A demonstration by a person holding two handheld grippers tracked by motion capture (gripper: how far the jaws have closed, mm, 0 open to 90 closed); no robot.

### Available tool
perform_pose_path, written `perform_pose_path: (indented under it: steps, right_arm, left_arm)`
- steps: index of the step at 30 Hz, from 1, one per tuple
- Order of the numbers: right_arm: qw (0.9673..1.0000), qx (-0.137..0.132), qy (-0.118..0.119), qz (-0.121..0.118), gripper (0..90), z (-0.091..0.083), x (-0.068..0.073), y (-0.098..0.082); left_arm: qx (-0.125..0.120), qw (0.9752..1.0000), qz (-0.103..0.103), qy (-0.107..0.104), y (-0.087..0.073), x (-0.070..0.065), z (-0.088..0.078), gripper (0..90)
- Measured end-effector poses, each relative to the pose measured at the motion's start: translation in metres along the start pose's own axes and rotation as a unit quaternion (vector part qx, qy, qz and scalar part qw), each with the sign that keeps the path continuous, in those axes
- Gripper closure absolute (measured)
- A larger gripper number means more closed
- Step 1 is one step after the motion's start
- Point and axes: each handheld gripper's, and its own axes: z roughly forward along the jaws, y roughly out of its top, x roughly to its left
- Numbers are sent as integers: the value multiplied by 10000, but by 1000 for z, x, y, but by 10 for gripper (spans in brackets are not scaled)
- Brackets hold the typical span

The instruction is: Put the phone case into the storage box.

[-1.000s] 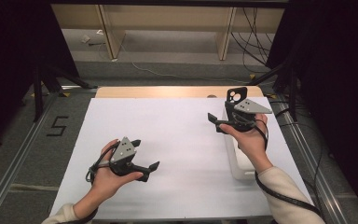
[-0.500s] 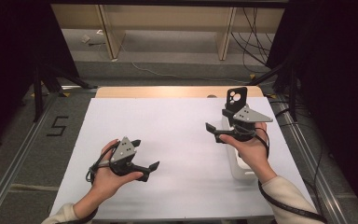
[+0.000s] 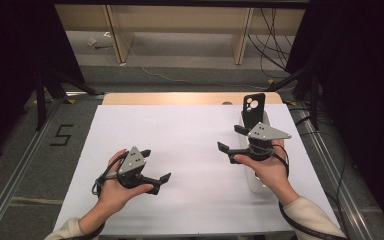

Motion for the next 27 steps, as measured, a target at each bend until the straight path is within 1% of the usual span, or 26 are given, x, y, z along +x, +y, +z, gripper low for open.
perform_pose_path:
  steps: [6,12,14,16,19,27]
  right_arm:
    - [9999,25,127,-43,167,-8,5,-4]
    - [9997,26,233,23,168,-15,6,-9]
    - [9996,17,285,-3,171,-17,8,-10]
    - [9996,7,293,-13,171,-19,8,-11]
    - [9994,8,344,51,171,-23,10,-12]
    - [9993,30,372,65,171,-28,13,-14]
  left_arm:
    - [-4,10000,-3,-5,0,0,0,0]
    - [-8,10000,-8,5,0,0,0,0]
    - [-12,10000,-12,6,0,0,0,0]
    - [-8,10000,-14,9,0,0,0,0]
    - [-13,10000,-15,15,0,1,0,0]
    - [-16,10000,-37,13,0,2,-1,0]
